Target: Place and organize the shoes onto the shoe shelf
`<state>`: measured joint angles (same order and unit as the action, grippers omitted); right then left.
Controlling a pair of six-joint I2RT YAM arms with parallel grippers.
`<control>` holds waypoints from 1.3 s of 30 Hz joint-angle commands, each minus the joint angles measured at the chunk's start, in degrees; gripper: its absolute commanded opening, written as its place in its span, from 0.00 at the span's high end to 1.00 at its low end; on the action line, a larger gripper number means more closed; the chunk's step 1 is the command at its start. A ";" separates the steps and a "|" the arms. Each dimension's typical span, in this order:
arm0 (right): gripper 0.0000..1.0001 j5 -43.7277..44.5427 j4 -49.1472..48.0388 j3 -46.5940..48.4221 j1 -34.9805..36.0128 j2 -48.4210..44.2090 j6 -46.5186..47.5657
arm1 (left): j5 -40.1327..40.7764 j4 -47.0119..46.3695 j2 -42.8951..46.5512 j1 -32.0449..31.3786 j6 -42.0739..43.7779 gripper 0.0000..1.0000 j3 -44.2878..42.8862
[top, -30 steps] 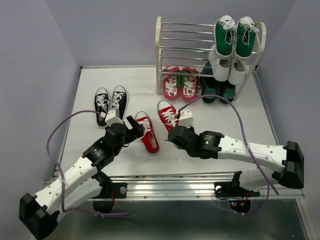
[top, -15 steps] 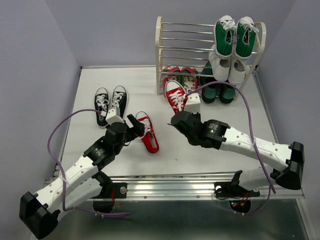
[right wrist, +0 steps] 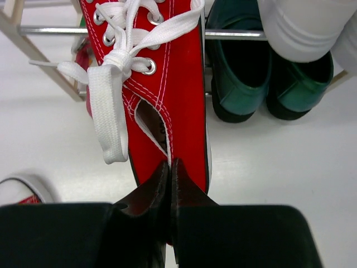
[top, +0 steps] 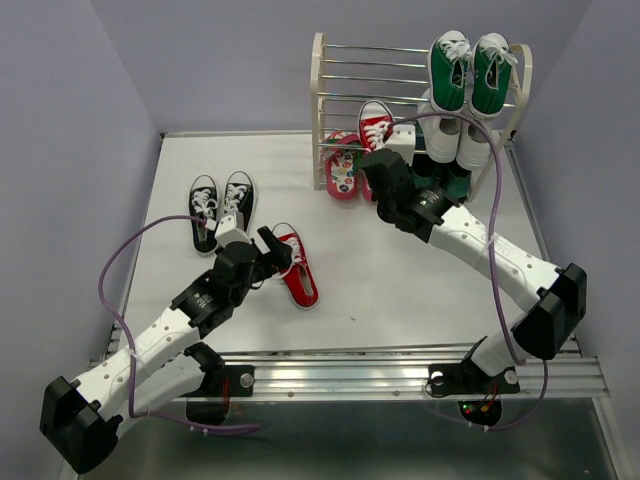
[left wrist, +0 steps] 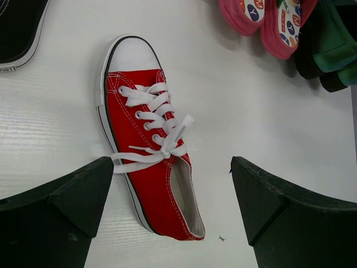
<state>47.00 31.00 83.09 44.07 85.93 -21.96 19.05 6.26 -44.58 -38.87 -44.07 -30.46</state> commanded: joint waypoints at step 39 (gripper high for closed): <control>0.99 -5.42 -12.02 33.28 -16.74 24.72 2.80 | 6.53 0.59 0.72 0.29 2.59 0.01 -6.36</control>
<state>39.40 26.37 111.18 28.10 111.09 -18.37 23.03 7.20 -44.10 -38.85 -43.29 -33.43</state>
